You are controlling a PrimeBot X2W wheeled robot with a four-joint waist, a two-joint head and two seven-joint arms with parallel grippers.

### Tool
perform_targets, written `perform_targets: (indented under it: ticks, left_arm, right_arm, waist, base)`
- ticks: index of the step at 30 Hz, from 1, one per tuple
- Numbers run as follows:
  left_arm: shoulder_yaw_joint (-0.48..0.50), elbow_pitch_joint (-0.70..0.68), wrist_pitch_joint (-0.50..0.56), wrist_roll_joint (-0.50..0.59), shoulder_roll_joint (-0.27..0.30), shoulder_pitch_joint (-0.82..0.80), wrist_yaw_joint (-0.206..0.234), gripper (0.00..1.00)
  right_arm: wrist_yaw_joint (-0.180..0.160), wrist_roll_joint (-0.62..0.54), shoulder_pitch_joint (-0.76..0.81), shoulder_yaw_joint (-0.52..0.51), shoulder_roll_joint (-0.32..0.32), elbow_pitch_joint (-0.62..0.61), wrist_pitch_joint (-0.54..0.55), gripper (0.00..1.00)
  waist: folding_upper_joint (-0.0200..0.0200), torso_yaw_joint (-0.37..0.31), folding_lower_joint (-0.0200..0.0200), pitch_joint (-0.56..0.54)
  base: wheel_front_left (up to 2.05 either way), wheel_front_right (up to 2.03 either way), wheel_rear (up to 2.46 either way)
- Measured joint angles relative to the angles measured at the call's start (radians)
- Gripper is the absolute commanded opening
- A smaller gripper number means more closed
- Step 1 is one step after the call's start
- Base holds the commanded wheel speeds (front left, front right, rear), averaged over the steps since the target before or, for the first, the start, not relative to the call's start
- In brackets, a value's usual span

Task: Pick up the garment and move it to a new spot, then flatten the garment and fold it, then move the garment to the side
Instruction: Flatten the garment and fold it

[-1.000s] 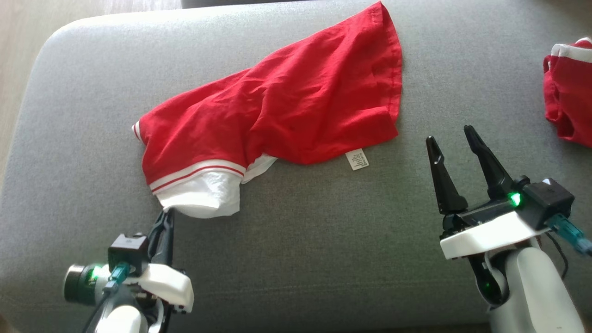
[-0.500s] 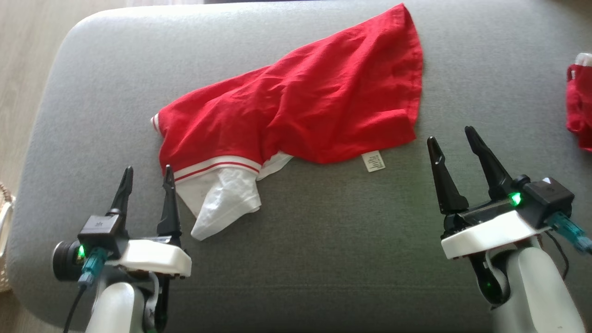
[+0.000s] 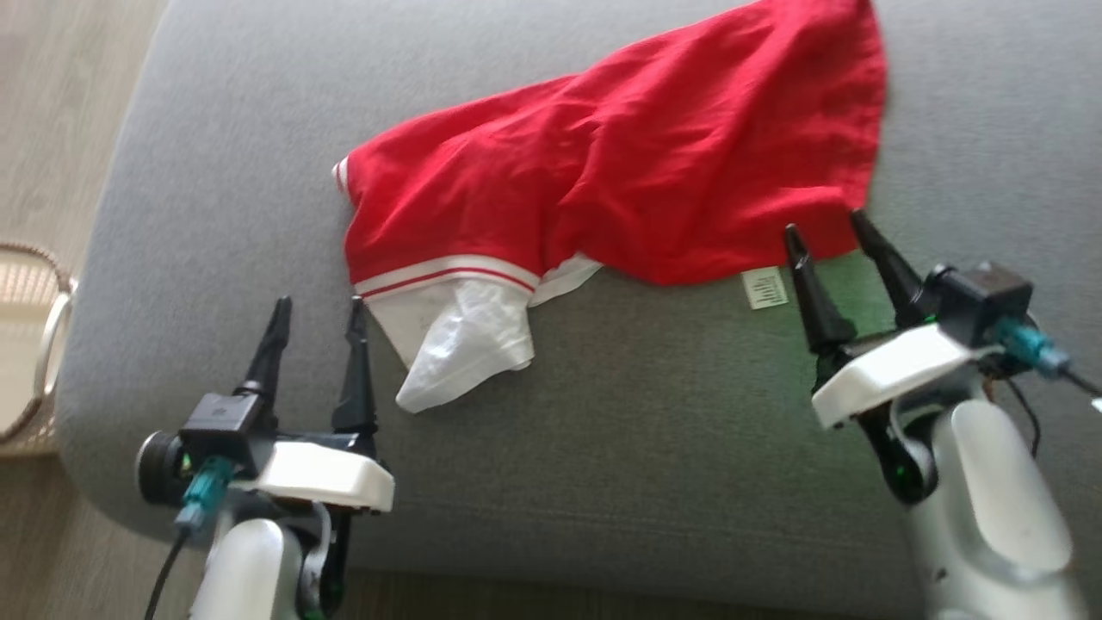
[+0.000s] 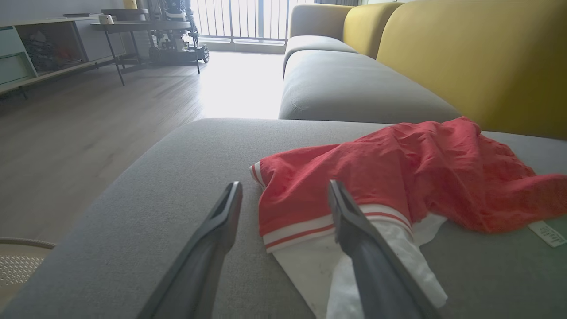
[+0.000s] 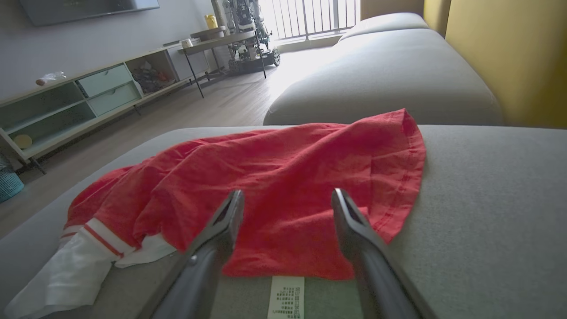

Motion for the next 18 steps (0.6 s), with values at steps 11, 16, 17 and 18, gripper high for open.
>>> perform_targets:
  ticks: [11, 16, 17, 18]
  left_arm:
    - [-0.041, 0.002, 0.0, -0.006, -0.005, -0.041, 0.001, 1.0]
    - [-0.046, 0.004, 0.0, -0.007, -0.005, -0.041, 0.002, 1.0]
    - [-0.049, 0.004, 0.0, -0.007, -0.005, -0.042, 0.002, 1.0]
    - [-0.051, 0.004, 0.0, -0.011, -0.005, -0.043, 0.002, 1.0]
  right_arm:
    - [0.0, -0.086, -0.104, -0.148, -0.001, 0.203, 0.028, 1.0]
    - [0.0, -0.149, -0.123, -0.203, -0.001, 0.263, 0.025, 1.0]
    - [0.0, -0.155, -0.131, -0.211, -0.002, 0.282, 0.025, 1.0]
    - [0.0, -0.156, -0.135, -0.214, -0.002, 0.291, 0.025, 1.0]
  waist:
    - [0.0, 0.056, 0.0, 0.063]
    - [0.0, 0.054, 0.0001, 0.073]
    - [0.0, 0.053, 0.0, 0.077]
    - [0.0, 0.052, 0.0, 0.079]
  base:
    - [0.0, 0.0, 0.0]
    - [0.0, 0.0, 0.0]
    - [0.0, 0.0, 0.0]
    - [0.0, 0.0, 0.0]
